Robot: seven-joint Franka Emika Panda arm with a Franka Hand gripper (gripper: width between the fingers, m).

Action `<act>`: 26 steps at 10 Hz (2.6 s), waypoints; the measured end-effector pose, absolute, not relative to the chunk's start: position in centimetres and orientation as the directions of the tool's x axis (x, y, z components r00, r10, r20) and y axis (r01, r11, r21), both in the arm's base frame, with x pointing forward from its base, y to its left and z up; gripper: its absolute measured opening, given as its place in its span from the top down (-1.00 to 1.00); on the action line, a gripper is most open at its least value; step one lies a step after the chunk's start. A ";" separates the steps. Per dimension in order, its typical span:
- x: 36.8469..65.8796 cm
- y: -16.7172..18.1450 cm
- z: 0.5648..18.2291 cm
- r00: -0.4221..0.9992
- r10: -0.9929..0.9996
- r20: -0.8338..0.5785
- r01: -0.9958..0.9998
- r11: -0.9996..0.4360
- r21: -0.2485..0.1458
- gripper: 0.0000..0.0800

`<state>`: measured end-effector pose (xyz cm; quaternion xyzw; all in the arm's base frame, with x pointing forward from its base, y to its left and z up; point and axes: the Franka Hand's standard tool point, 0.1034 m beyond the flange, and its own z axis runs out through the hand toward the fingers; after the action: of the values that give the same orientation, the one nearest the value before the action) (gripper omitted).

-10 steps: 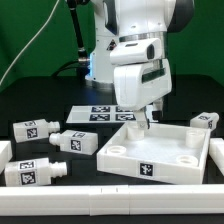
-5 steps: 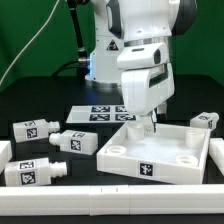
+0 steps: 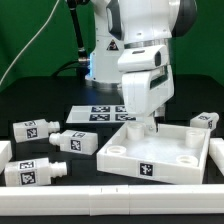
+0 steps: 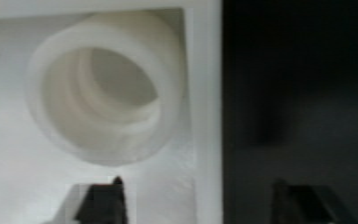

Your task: Assemble one leg

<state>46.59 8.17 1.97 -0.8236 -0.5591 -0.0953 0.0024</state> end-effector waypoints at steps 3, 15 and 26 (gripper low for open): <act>46.6 8.2 2.0 0.358 0.920 0.160 0.921 -0.376 0.102 0.81; 51.7 6.7 2.0 0.087 0.992 0.095 0.992 -0.094 0.079 0.87; 51.6 6.9 4.4 0.418 0.894 0.160 0.892 -0.437 0.112 -0.62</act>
Offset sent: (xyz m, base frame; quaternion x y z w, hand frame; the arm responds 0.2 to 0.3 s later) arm 0.0000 0.0000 0.0000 0.0000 0.0000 0.0000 1.0000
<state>51.59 6.93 4.38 -0.8420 -0.5305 -0.0982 -0.0048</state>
